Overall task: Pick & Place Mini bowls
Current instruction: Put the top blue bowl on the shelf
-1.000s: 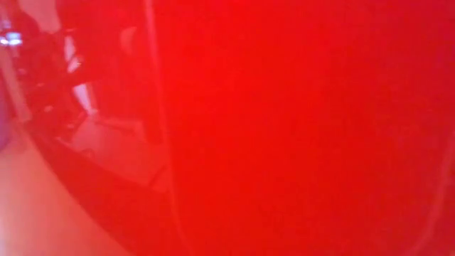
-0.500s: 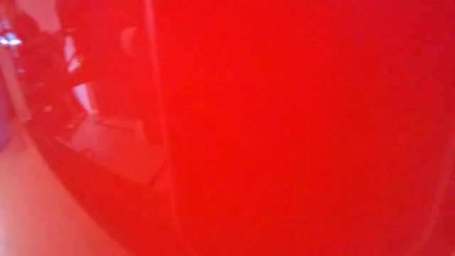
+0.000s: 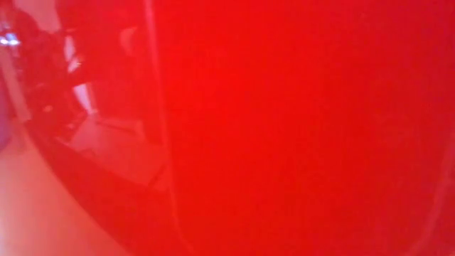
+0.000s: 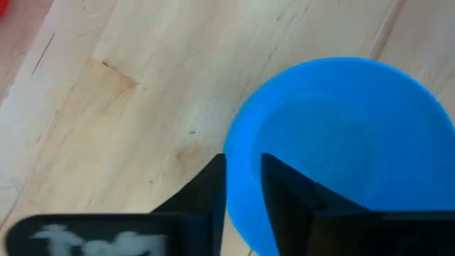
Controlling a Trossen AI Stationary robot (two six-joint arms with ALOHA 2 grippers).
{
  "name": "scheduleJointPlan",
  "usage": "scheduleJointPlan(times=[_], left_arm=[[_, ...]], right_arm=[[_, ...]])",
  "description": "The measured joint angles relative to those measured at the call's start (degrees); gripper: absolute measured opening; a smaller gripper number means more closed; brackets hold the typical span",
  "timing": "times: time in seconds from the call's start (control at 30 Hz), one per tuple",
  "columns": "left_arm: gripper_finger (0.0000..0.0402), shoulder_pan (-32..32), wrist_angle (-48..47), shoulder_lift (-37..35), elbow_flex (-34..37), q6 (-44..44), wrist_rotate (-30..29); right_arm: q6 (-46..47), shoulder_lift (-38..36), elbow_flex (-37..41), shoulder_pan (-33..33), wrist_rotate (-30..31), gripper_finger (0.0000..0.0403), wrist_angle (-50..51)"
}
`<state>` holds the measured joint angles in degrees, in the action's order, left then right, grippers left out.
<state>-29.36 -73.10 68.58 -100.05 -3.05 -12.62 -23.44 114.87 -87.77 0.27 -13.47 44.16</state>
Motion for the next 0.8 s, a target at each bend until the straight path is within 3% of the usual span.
scheduleJointPlan(times=[0.33,0.53,0.8], left_arm=[[0.0078,0.0,-0.5,0.0,0.0,-0.02,2.35],[0.0078,0.55,-1.37,0.0,0.0,-2.58,2.71],[0.0078,3.95,-1.42,0.24,2.47,-2.81,2.71]], right_arm=[[2.72,-4.51,0.02,-0.03,0.11,0.0131,0.26],[8.54,-11.27,0.01,-0.15,1.69,0.0132,1.32],[8.03,-22.34,0.02,-0.8,6.5,0.0132,7.23]])
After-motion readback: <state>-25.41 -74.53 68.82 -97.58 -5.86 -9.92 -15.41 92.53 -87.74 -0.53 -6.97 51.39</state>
